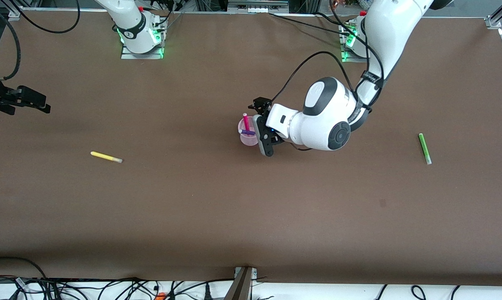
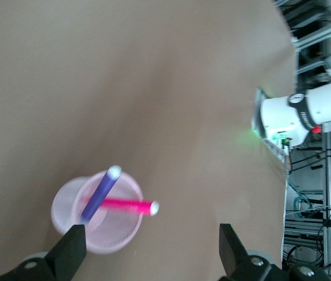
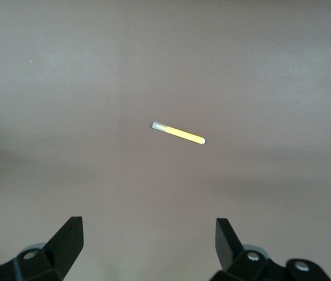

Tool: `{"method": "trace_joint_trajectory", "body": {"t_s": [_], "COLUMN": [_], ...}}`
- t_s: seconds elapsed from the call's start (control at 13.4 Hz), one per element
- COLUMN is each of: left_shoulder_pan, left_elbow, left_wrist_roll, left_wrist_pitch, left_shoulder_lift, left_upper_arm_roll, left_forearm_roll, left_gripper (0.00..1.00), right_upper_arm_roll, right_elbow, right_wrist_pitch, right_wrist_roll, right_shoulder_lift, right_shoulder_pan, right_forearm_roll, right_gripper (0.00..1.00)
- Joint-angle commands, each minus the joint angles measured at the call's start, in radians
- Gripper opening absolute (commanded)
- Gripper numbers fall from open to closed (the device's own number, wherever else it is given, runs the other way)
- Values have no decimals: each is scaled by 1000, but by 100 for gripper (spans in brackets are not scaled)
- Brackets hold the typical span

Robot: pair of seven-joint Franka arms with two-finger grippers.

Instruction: Organize pens into pink holder with both arms

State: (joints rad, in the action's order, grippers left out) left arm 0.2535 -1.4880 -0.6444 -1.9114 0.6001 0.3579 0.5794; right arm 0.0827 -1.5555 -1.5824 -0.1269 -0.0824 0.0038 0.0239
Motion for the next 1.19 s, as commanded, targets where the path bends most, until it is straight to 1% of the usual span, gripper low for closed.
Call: {"method": "trace_joint_trajectory", "body": {"t_s": [0.0,0.15,0.22,0.37,0.52,0.67,0.74,0.82,0.97,1.04,1.12], "left_shoulder_pan": [-36,-68,-82,-143,-227,-218,-214,-212,-214,-214,-212], "left_elbow": [23,119,150,176,179,158,149,97,-56,-111,-132], "left_wrist_roll": [193,279,328,393,396,390,390,402,404,404,407], "left_wrist_pitch": [110,266,346,428,472,471,471,454,317,278,261], "left_shoulder_lift": [-54,-77,-98,-146,-181,-274,-314,-369,-486,-525,-552], "left_upper_arm_roll": [-13,-20,-26,-31,-42,-104,-134,-175,-262,-290,-310], "left_forearm_roll": [-123,-264,-330,-415,-458,-545,-559,-553,-555,-556,-561], "left_gripper": [100,100,100,100,100,100,100,100,100,100,100], "right_upper_arm_roll": [-27,-26,-26,-27,-26,-27,-27,-27,-27,-27,-29], "right_elbow": [12,12,12,14,14,14,14,14,14,14,14], "right_wrist_pitch": [16,16,16,16,16,16,16,18,18,18,18], "right_wrist_roll": [4,3,4,4,4,6,6,6,6,6,6], "right_shoulder_lift": [3,3,3,3,3,3,4,3,3,4,4], "right_shoulder_pan": [-28,-28,-27,-24,-24,-24,-24,-24,-24,-22,-22], "right_forearm_roll": [-10,-10,-10,-10,-10,-10,-10,-10,-10,-10,-10], "right_gripper": [100,100,100,100,100,100,100,100,100,100,100]}}
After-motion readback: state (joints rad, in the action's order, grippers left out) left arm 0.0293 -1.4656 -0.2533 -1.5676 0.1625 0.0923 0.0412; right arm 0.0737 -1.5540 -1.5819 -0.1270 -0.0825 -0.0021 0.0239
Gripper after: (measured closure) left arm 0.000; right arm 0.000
